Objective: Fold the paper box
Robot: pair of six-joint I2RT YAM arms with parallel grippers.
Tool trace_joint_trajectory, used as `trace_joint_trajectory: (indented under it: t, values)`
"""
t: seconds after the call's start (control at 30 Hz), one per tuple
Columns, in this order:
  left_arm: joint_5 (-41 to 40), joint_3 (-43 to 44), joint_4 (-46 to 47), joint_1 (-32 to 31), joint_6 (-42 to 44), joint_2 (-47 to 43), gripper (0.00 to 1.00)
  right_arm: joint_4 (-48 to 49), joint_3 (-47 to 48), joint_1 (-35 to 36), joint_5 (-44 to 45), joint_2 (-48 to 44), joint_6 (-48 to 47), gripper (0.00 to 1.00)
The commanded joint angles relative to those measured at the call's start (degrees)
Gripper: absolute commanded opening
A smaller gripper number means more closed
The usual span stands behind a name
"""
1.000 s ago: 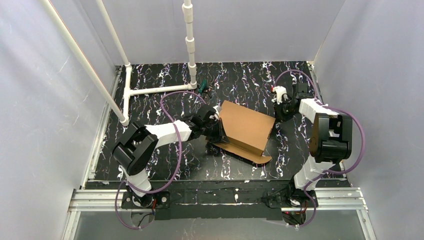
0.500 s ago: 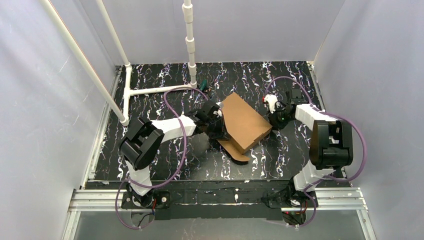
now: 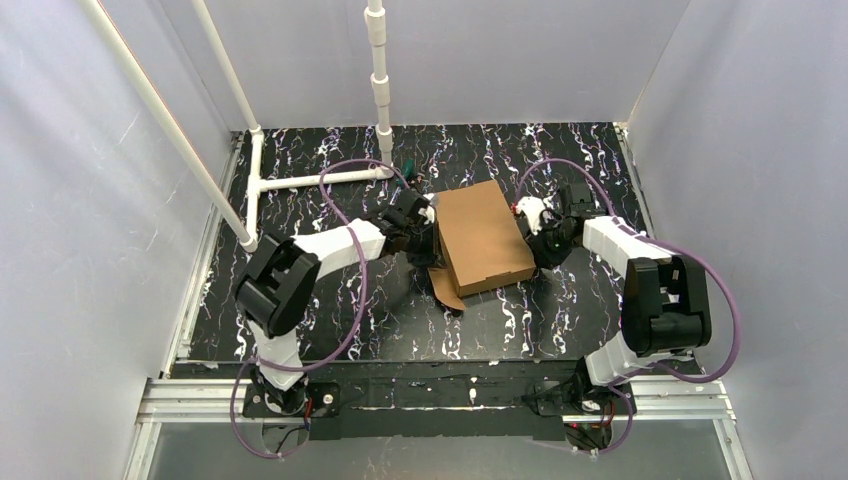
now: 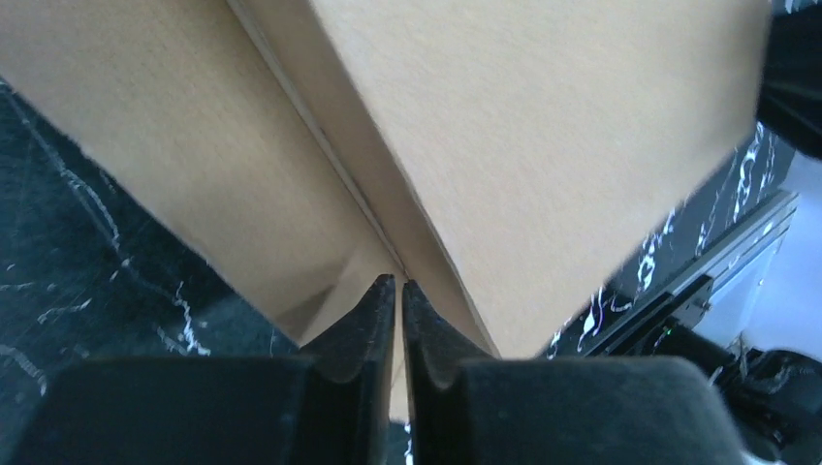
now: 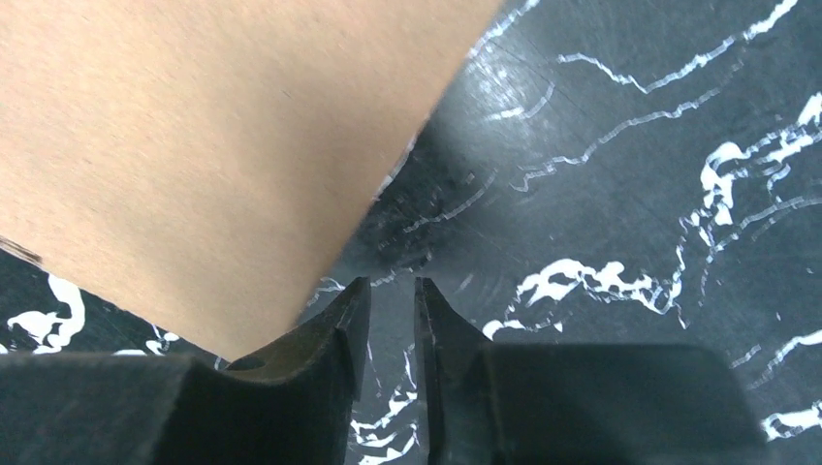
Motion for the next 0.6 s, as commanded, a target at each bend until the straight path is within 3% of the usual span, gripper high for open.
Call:
trace_joint_trajectory:
  t: [0.0, 0.13, 0.27, 0.3, 0.33, 0.4, 0.43, 0.57]
  values:
    - [-1.67, -1.79, -3.72, 0.85, 9.98, -12.35, 0.12, -1.51, 1.78, -1.89, 2.91, -3.32, 1.11, 0.35]
    - [-0.60, -7.18, -5.22, 2.03, 20.10, -24.62, 0.34, -5.17, 3.27, -2.49, 1.20, -4.98, -1.67, 0.45]
    - [1.82, -14.42, -3.78, 3.33, 29.26, -36.15, 0.76, -12.00, 4.91, -2.37, -9.34, -6.19, -8.68, 0.56]
    - [1.60, -17.56, -2.13, 3.27, 30.30, -38.83, 0.91, -13.60, 5.04, -2.22, -12.65, -6.67, -10.92, 0.59]
    - [2.46, -19.25, 0.07, 3.18, 30.97, -41.30, 0.96, -14.38, 4.95, -1.80, -15.24, -7.25, -12.72, 0.63]
    - [6.65, -25.97, 8.19, 3.18, 33.45, -45.89, 0.98, -15.04, 3.71, -1.07, -19.93, -9.15, -17.34, 0.78]
    - [9.60, -28.21, 11.03, 3.08, 34.85, -48.01, 0.98, -14.61, 2.56, -0.77, -22.19, -10.50, -20.13, 0.95]
    - [16.13, -32.33, 14.08, 0.05, 45.45, -51.44, 0.98, -9.34, -4.06, -0.61, -28.14, -17.04, -26.68, 0.98]
